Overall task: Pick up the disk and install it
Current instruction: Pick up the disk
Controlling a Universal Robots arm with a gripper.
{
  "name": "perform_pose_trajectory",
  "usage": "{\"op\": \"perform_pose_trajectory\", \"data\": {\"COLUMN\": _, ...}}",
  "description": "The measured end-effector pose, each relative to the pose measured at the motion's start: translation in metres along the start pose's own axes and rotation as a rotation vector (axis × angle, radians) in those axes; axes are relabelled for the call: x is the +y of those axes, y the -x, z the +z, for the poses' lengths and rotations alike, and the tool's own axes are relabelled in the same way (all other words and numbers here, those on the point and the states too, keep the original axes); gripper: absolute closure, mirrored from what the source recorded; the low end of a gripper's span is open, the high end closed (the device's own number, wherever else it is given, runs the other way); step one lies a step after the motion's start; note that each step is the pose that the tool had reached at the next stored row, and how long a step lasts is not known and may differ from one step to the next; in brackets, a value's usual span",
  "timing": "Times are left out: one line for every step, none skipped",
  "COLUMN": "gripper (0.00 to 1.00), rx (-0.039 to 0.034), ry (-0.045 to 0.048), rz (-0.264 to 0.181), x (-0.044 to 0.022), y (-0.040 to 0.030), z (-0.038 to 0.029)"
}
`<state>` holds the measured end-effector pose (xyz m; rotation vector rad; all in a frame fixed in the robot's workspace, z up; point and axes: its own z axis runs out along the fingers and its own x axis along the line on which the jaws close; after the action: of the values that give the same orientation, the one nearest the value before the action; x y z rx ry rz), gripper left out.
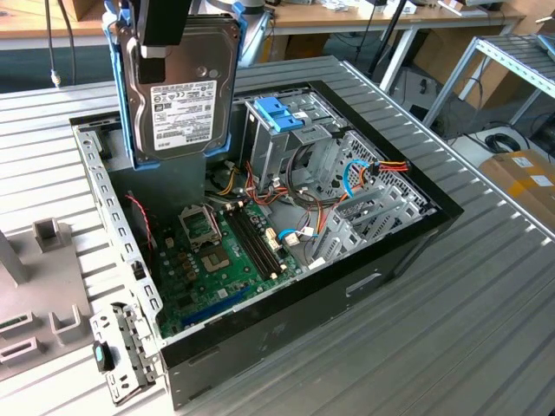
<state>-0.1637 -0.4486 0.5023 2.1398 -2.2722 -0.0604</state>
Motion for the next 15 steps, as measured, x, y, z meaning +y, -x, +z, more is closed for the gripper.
{"op": "perform_pose_trajectory", "data": {"gripper": 0.63, "rx": 0.0000, "ry": -0.0001, "rz": 0.000, "x": -0.0005, "y": 0.0000, "z": 0.0001}}
{"op": "perform_pose_trajectory", "data": {"gripper": 0.63, "rx": 0.0001, "ry": 0.0000, "rz": 0.000, "x": -0.0010, "y": 0.0001, "z": 0.0001}}
{"op": "perform_pose_trajectory", "data": {"gripper": 0.63, "rx": 0.0001, "ry": 0.0000, "rz": 0.000, "x": -0.0015, "y": 0.0001, "z": 0.0001}}
{"op": "perform_pose_trajectory", "data": {"gripper": 0.63, "rx": 0.0002, "ry": -0.0001, "rz": 0.000, "x": -0.0021, "y": 0.0001, "z": 0.0001}}
{"op": "perform_pose_trajectory", "data": {"gripper": 0.63, "rx": 0.0002, "ry": -0.0001, "rz": 0.000, "x": -0.0025, "y": 0.0001, "z": 0.0002}}
{"op": "perform_pose_trajectory", "data": {"gripper": 0.63, "rx": 0.0003, "ry": -0.0001, "rz": 0.000, "x": -0.0030, "y": 0.0001, "z": 0.0002}}
{"op": "perform_pose_trajectory", "data": {"gripper": 0.63, "rx": 0.0004, "ry": 0.0000, "rz": 0.000, "x": -0.0039, "y": 0.0002, "z": 0.0002}}
{"op": "perform_pose_trajectory", "data": {"gripper": 0.63, "rx": 0.0005, "ry": -0.0001, "rz": 0.000, "x": -0.0045, "y": 0.0002, "z": 0.0003}}
{"op": "perform_pose_trajectory", "data": {"gripper": 0.63, "rx": 0.0005, "ry": -0.0001, "rz": 0.000, "x": -0.0051, "y": 0.0003, "z": 0.0003}}
{"op": "perform_pose_trajectory", "data": {"gripper": 0.63, "rx": 0.0007, "ry": -0.0001, "rz": 0.000, "x": -0.0059, "y": 0.0003, "z": 0.0003}}
{"op": "perform_pose_trajectory", "data": {"gripper": 0.63, "rx": 0.0007, "ry": -0.0001, "rz": 0.000, "x": -0.0069, "y": 0.0004, "z": 0.0004}}
{"op": "perform_pose_trajectory", "data": {"gripper": 0.63, "rx": 0.0008, "ry": -0.0001, "rz": 0.000, "x": -0.0074, "y": 0.0004, "z": 0.0004}}
{"op": "perform_pose_trajectory", "data": {"gripper": 0.63, "rx": 0.0008, "ry": -0.0001, "rz": 0.000, "x": -0.0081, "y": 0.0004, "z": 0.0005}}
{"op": "perform_pose_trajectory", "data": {"gripper": 0.63, "rx": 0.0009, "ry": -0.0001, "rz": 0.000, "x": -0.0088, "y": 0.0004, "z": 0.0005}}
{"op": "perform_pose_trajectory", "data": {"gripper": 0.63, "rx": 0.0009, "ry": -0.0001, "rz": 0.000, "x": -0.0094, "y": 0.0004, "z": 0.0005}}
